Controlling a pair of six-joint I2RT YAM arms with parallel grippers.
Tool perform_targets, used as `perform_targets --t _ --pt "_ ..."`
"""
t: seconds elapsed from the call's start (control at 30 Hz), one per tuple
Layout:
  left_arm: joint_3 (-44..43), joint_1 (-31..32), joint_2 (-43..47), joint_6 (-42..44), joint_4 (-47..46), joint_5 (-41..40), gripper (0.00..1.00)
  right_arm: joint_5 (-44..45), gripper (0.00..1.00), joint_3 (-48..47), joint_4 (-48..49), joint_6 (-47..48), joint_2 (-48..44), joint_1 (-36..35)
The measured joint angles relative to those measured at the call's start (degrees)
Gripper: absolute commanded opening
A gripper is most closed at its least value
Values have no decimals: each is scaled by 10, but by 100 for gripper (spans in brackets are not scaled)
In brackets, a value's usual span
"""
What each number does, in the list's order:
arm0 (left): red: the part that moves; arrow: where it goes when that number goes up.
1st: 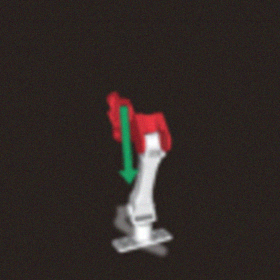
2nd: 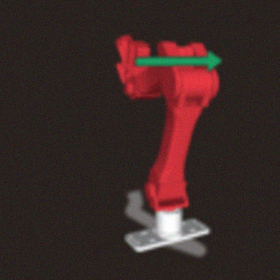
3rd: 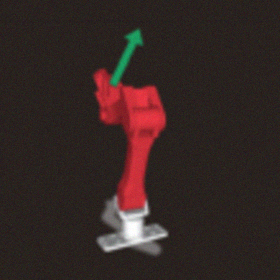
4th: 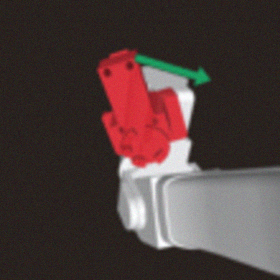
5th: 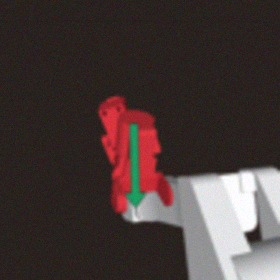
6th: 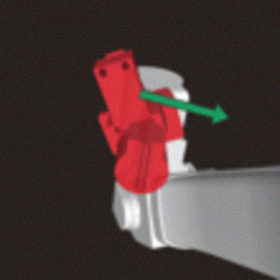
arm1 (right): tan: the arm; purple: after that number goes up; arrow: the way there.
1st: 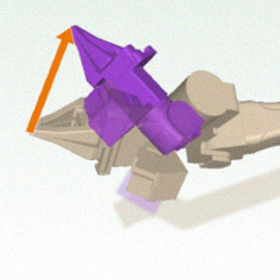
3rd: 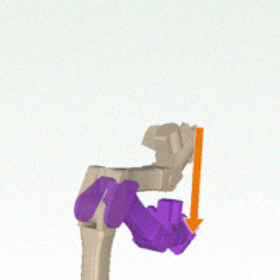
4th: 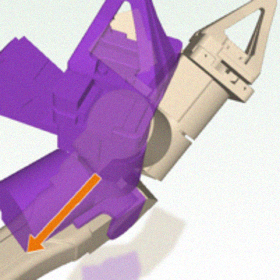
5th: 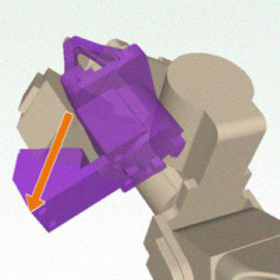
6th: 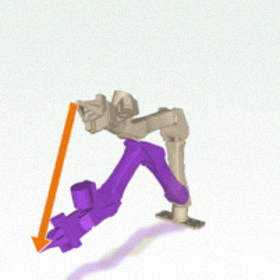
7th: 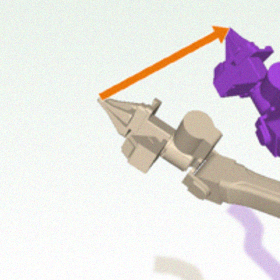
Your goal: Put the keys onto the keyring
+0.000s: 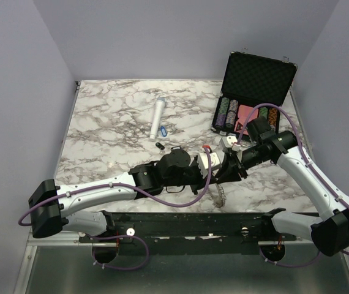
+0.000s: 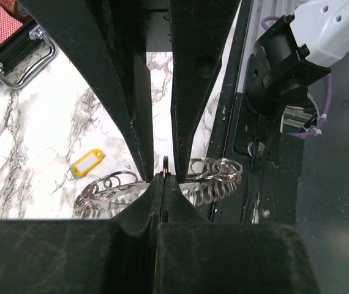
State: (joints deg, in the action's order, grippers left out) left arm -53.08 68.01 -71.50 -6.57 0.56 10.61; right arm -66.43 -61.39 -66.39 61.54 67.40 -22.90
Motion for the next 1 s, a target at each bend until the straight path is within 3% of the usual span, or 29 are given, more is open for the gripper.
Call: perform_targets --t 0.73,1.0 --pt "4 0 0 -8 -13 -10 0 12 30 0 3 -2 -16 0" --pt "4 0 0 -8 -12 -10 0 17 35 0 3 -3 -17 0"
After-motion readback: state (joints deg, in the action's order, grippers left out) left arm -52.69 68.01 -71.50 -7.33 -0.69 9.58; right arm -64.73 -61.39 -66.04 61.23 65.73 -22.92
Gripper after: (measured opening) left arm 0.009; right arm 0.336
